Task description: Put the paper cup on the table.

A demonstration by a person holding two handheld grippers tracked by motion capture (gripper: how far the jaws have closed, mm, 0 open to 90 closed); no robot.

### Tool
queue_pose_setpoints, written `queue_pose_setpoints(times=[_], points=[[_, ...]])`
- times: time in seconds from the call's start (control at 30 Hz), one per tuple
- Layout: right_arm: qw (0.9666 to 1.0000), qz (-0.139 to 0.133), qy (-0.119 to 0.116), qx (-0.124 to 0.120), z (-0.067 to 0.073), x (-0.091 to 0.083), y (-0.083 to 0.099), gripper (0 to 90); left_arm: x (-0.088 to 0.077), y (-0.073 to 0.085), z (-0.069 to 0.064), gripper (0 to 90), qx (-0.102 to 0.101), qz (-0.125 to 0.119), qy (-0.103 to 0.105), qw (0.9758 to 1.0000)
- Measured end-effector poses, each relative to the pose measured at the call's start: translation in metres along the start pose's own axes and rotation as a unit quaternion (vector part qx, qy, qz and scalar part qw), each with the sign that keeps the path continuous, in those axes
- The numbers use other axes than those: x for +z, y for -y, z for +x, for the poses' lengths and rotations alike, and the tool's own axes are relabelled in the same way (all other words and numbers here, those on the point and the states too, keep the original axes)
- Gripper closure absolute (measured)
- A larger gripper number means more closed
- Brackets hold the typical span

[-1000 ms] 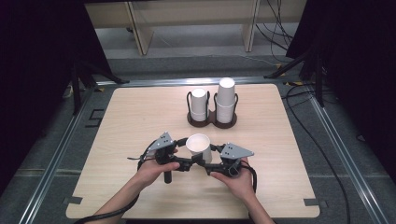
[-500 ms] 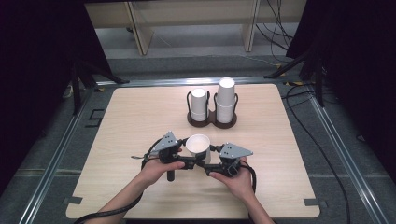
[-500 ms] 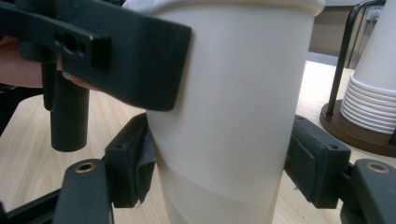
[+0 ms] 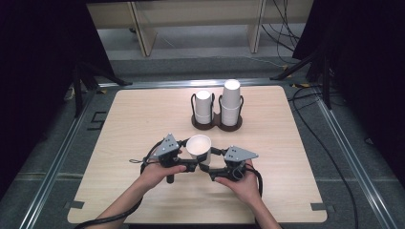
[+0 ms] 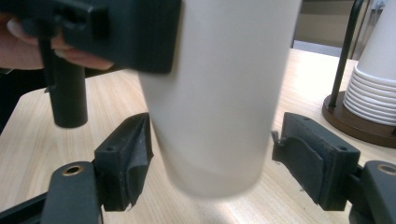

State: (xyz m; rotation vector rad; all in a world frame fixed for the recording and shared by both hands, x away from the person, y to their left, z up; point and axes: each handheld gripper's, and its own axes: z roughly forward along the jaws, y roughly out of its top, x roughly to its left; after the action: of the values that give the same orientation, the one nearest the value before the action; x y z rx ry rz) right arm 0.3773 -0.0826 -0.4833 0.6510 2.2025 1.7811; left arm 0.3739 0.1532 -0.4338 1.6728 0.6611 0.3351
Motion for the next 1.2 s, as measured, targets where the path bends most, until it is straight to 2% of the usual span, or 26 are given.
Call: queue_pose_setpoints(times=[0.03,0.07,0.1,0.13,0.2,0.23,0.27,0.33,0.4,0.43,0.5,0.53,0.6,0.63,0.67,0.7,0.73,0.77,0.87,1.0,1.03,1.07,1.1,1.13,1.17,1.2], points=[[0.9998,0.007,-0.006,0.017,0.002,-0.001,0.000,26.1,-0.001,0.000,0.001,22.1,0.002,-0.008,-0.001,1.0000],[0.9999,0.001,-0.009,0.010,0.001,-0.001,0.000,26.1,-0.006,-0.001,0.003,22.1,0.007,-0.003,-0.011,0.9999],[1.0000,-0.003,-0.003,0.002,0.001,-0.002,-0.001,26.0,-0.009,-0.002,0.004,22.1,0.009,-0.002,-0.014,0.9999],[1.0000,0.000,0.003,0.002,0.001,-0.003,-0.001,26.0,-0.012,-0.002,0.006,22.1,0.010,-0.007,-0.019,0.9997],[1.0000,-0.003,-0.008,0.002,-0.001,-0.004,-0.001,26.0,-0.019,-0.002,0.008,22.1,0.012,-0.004,-0.030,0.9995],[0.9998,0.005,-0.004,0.017,0.001,-0.006,-0.001,26.0,-0.023,-0.001,0.009,22.1,0.014,-0.004,-0.035,0.9993],[0.9999,0.001,-0.005,0.015,0.000,-0.007,-0.001,26.0,-0.027,-0.001,0.011,22.1,0.014,-0.003,-0.040,0.9991],[0.9998,-0.017,0.011,-0.006,-0.004,-0.008,-0.002,26.1,-0.034,0.001,0.014,22.0,0.015,-0.002,-0.053,0.9985],[0.9999,-0.012,0.006,0.002,-0.006,-0.010,-0.002,26.2,-0.044,0.004,0.017,22.0,0.013,-0.004,-0.067,0.9977],[0.9997,-0.010,0.013,0.018,-0.005,-0.014,-0.003,26.3,-0.047,0.004,0.018,22.0,0.014,-0.005,-0.070,0.9974],[0.9996,-0.006,0.013,0.023,-0.006,-0.016,-0.003,26.3,-0.054,0.005,0.020,22.0,0.014,-0.007,-0.079,0.9967],[0.9997,-0.014,0.016,0.015,-0.007,-0.017,-0.003,26.3,-0.059,0.007,0.021,21.9,0.013,-0.009,-0.084,0.9964],[0.9995,-0.013,0.021,0.020,-0.009,-0.020,-0.002,26.5,-0.066,0.009,0.022,21.9,0.009,-0.020,-0.088,0.9958],[0.9994,-0.022,0.022,0.018,-0.010,-0.019,-0.002,26.5,-0.070,0.011,0.022,21.9,0.008,-0.017,-0.093,0.9955],[0.9993,-0.017,0.023,0.024,-0.010,-0.021,-0.002,26.6,-0.074,0.012,0.023,21.9,0.007,-0.016,-0.099,0.9950],[0.9992,-0.028,0.027,0.011,-0.012,-0.021,-0.002,26.7,-0.078,0.014,0.023,21.9,0.005,-0.015,-0.103,0.9945],[0.9993,-0.021,0.023,0.019,-0.012,-0.022,-0.002,26.7,-0.080,0.016,0.023,21.9,0.003,-0.021,-0.104,0.9944],[0.9992,-0.020,0.028,0.020,-0.011,-0.023,-0.002,26.7,-0.084,0.018,0.024,21.9,0.001,-0.022,-0.108,0.9940],[0.9989,-0.024,0.025,0.030,-0.012,-0.022,-0.001,26.8,-0.096,0.025,0.025,21.8,-0.002,-0.022,-0.125,0.9919],[0.9990,-0.024,0.030,0.023,-0.013,-0.024,-0.001,26.9,-0.108,0.036,0.028,21.8,0.001,-0.019,-0.143,0.9895],[0.9990,-0.010,0.036,0.026,-0.013,-0.026,-0.002,26.9,-0.111,0.036,0.028,21.6,0.001,-0.012,-0.147,0.9890],[0.9990,-0.010,0.035,0.027,-0.013,-0.026,-0.002,27.0,-0.114,0.039,0.029,21.6,0.001,-0.013,-0.155,0.9878],[0.9989,-0.023,0.029,0.028,-0.013,-0.025,-0.001,27.0,-0.116,0.040,0.030,21.5,0.003,-0.009,-0.160,0.9871],[0.9988,-0.024,0.030,0.031,-0.013,-0.025,-0.001,27.0,-0.119,0.042,0.032,21.5,0.006,-0.014,-0.162,0.9867],[0.9988,-0.024,0.031,0.028,-0.013,-0.025,-0.001,27.0,-0.122,0.043,0.032,21.5,0.007,-0.007,-0.168,0.9857],[0.9988,-0.024,0.032,0.027,-0.013,-0.025,-0.001,27.1,-0.124,0.045,0.034,21.5,0.005,-0.013,-0.170,0.9853]])
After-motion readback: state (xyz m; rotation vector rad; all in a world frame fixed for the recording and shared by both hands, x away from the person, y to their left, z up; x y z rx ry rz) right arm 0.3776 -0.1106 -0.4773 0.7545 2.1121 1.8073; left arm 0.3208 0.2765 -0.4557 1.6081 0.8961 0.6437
